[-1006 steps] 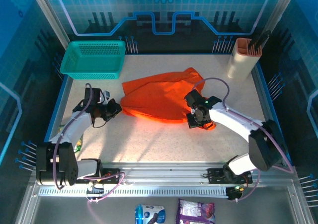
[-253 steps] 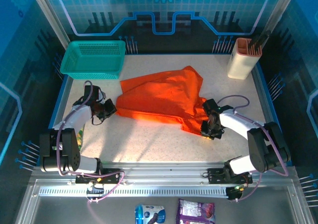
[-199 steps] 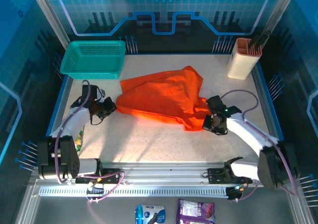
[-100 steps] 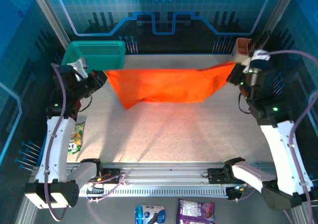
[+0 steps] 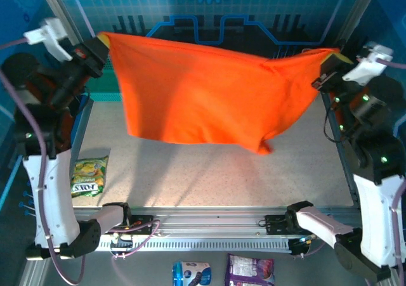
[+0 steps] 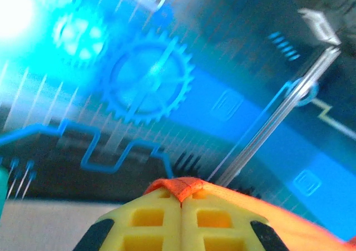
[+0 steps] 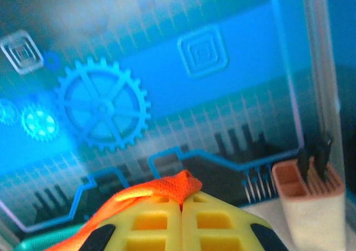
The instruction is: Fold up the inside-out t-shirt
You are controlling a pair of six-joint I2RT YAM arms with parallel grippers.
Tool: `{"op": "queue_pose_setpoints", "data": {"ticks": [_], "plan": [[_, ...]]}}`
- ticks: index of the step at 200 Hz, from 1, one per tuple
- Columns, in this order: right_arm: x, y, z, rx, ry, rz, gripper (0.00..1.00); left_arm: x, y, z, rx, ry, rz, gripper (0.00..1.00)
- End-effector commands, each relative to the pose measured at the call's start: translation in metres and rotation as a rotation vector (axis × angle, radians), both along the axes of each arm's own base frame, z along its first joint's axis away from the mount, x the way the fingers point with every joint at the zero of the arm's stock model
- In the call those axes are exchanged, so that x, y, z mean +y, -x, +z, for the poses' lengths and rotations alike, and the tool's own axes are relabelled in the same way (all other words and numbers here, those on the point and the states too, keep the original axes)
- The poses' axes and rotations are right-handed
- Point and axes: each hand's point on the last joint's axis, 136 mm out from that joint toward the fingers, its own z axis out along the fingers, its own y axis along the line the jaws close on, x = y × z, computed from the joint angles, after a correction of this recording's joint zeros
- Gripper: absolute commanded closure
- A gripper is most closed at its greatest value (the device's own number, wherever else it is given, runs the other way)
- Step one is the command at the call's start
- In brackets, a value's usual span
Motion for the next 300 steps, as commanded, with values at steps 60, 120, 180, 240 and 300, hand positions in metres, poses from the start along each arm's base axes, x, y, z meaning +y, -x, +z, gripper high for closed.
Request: {"op": "queue_pose_setpoints", "data": {"ticks": [60,120,180,240,300], "plan": [[-0.064,0.102,0.101,-0.268,0.081,-0.264,1.00,0.000,-0.056,-0.131,0.279,0.147,-0.056,1.00],[-0.034,0.042,0.044,-0.142,0.033,-0.141,1.00,0.006,-0.024,-0.055,0.134,0.019,0.011,1.00],[-0.037,0.054,0.052,-0.172,0.032,-0.145,1.00,0.008,-0.018,-0.067,0.140,0.019,0.033,1.00],[-0.050,0.099,0.070,-0.265,0.034,-0.169,1.00,0.005,0.017,-0.044,0.073,-0.007,0.037,1.00],[-0.072,0.168,0.103,-0.418,0.054,-0.229,1.00,-0.009,0.076,-0.008,-0.115,-0.030,-0.009,1.00]]}}
